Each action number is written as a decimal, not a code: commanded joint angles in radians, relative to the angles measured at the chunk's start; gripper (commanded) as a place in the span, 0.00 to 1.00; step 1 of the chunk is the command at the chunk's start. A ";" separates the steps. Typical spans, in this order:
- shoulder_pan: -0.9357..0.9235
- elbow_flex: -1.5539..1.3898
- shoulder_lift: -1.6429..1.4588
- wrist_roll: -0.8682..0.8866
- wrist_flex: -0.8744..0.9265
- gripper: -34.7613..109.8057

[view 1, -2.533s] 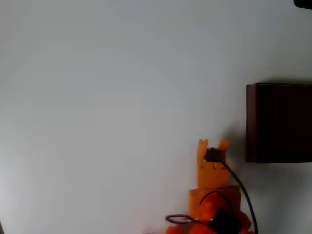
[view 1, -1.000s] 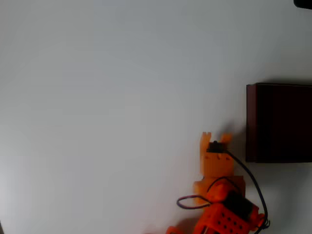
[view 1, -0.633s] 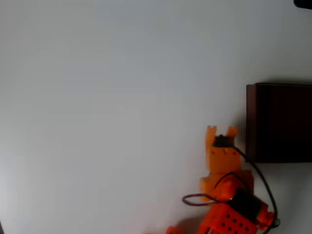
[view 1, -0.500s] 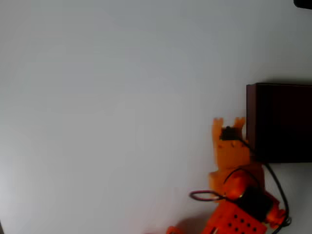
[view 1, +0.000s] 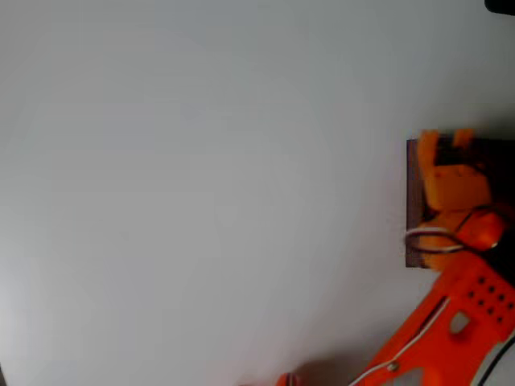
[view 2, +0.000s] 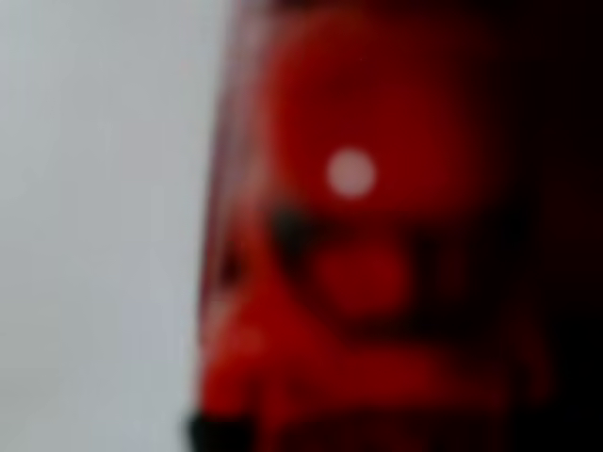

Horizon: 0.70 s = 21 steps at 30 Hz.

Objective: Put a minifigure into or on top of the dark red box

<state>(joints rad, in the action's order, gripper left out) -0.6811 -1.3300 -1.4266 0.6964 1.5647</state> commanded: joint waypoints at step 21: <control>-0.017 0.170 -0.057 -0.138 0.201 0.35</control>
<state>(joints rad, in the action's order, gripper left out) -0.7286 -1.0446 -1.3008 0.5722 1.7564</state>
